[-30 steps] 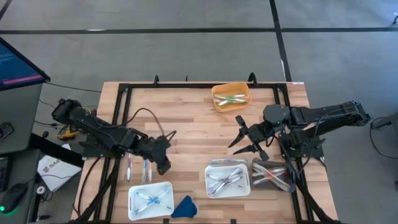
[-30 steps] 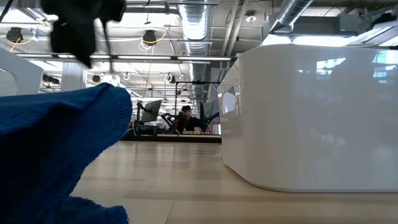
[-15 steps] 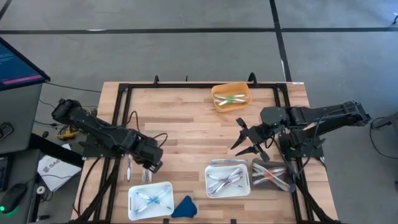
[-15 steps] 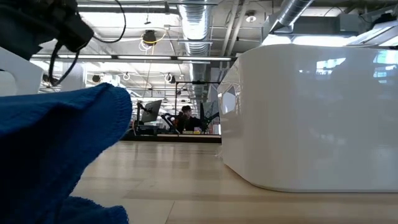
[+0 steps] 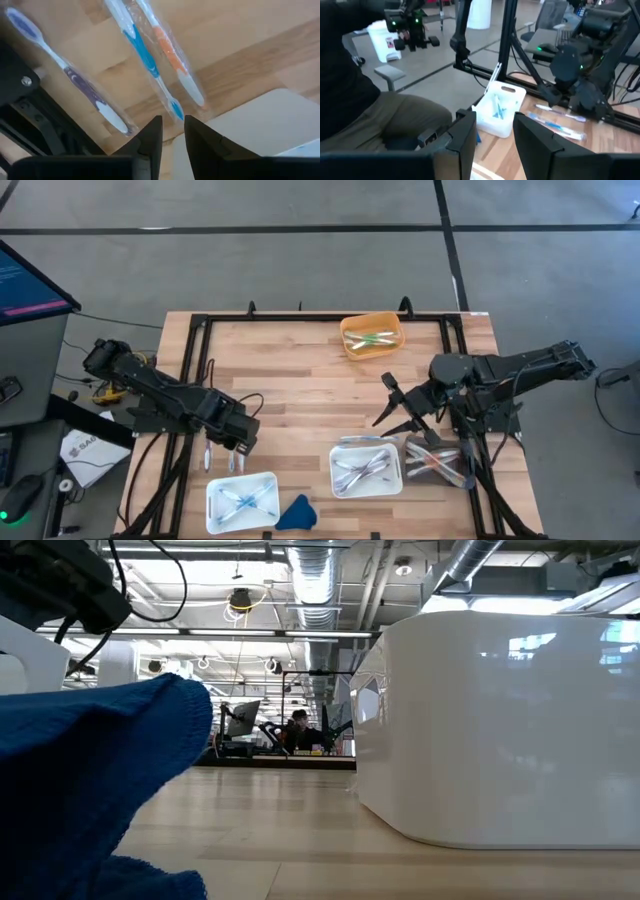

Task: Pick & Place Toothbrushes
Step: Put the violet toothbrush into the right white bin

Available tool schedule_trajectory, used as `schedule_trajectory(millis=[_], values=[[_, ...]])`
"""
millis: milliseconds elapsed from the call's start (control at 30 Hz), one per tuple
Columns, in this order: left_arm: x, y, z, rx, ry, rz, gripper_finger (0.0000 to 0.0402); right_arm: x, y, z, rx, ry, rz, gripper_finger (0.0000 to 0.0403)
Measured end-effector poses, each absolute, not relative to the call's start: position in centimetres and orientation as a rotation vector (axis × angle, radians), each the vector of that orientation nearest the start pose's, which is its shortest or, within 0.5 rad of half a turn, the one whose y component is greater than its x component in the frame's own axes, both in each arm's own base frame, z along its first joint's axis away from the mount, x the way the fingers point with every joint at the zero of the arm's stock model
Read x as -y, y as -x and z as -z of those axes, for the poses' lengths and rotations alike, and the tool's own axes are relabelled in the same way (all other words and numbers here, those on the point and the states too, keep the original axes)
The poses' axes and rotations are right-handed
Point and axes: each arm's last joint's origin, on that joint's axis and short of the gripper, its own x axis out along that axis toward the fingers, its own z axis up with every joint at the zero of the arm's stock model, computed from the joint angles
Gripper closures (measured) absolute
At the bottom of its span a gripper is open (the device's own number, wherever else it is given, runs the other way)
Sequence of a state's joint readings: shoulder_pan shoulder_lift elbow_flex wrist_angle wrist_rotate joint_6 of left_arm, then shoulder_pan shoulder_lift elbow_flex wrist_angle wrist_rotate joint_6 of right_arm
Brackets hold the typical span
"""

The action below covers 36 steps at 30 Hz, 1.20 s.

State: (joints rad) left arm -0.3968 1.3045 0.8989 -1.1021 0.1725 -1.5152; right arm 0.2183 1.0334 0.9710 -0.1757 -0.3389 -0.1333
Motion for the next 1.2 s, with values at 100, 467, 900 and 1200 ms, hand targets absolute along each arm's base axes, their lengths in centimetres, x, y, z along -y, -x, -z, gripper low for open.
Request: schedule_trajectory(millis=[100, 467, 900, 1200], values=[[8.5, -18.7, -22.1, -1.515, 0.989, -0.722, 0.0332, -5.9, -21.8, -35.2, -0.2, 0.121, -0.574, 0.028], [8.3, -18.8, -22.1, -1.491, 0.982, -0.735, 0.0337, -5.9, -21.8, -35.1, -0.216, 0.12, -0.574, 0.0279], [8.2, -18.8, -22.0, -1.45, 0.846, -0.688, 0.0339, -5.0, -21.9, -33.7, -0.246, 0.33, -0.568, 0.0279], [6.1, -18.1, -21.5, -1.513, 0.801, -0.826, 0.0344, -0.8, -23.4, -31.7, -0.169, 0.371, -0.374, 0.028]])
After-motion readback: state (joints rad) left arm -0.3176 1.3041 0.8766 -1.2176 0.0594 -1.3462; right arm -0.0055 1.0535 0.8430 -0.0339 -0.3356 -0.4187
